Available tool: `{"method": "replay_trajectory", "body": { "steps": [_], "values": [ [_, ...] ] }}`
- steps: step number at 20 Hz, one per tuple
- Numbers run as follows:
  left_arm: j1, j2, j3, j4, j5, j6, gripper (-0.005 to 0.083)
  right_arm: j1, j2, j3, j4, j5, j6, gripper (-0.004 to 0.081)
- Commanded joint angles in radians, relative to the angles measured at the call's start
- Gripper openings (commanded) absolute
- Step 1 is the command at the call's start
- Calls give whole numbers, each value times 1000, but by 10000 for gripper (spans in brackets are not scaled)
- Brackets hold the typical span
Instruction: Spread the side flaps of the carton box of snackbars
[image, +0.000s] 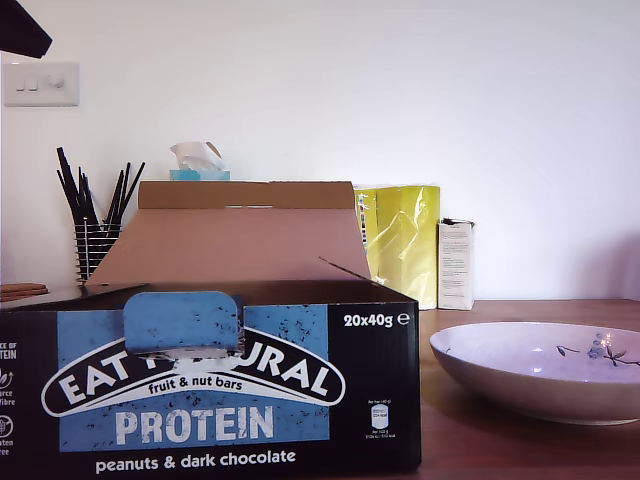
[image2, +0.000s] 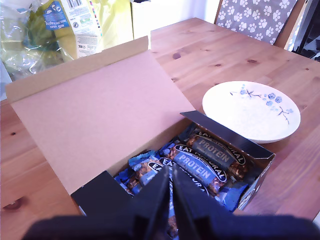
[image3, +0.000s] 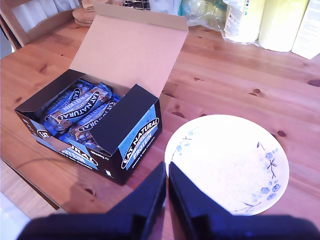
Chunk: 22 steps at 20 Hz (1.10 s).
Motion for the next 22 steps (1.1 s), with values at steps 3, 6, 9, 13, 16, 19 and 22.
{"method": "replay_trajectory", "body": {
  "steps": [3, 6, 9, 13, 16, 19, 22],
  "values": [
    [0, 4, -9, 16, 31, -3, -19, 3, 1, 5, 28, 15, -47, -13],
    [0, 4, -9, 16, 31, -3, -19, 3, 1, 5, 28, 15, -47, -13],
    [0, 5, -9, 22, 31, -3, -19, 3, 17, 12, 46, -10, -47, -13],
    [0, 90, 19, 27, 42, 9, -19, 4, 100, 90, 22, -37, -40, -13],
    [0, 227, 40, 77, 103, 36, -19, 4, 163, 164, -26, -48, -55, -13],
    [0, 394, 63, 149, 169, 58, -19, 5, 208, 203, -66, -64, -64, -13],
    [-8, 555, 106, 200, 219, 59, -19, 5, 229, 211, -90, -90, -79, -13]
  ]
}}
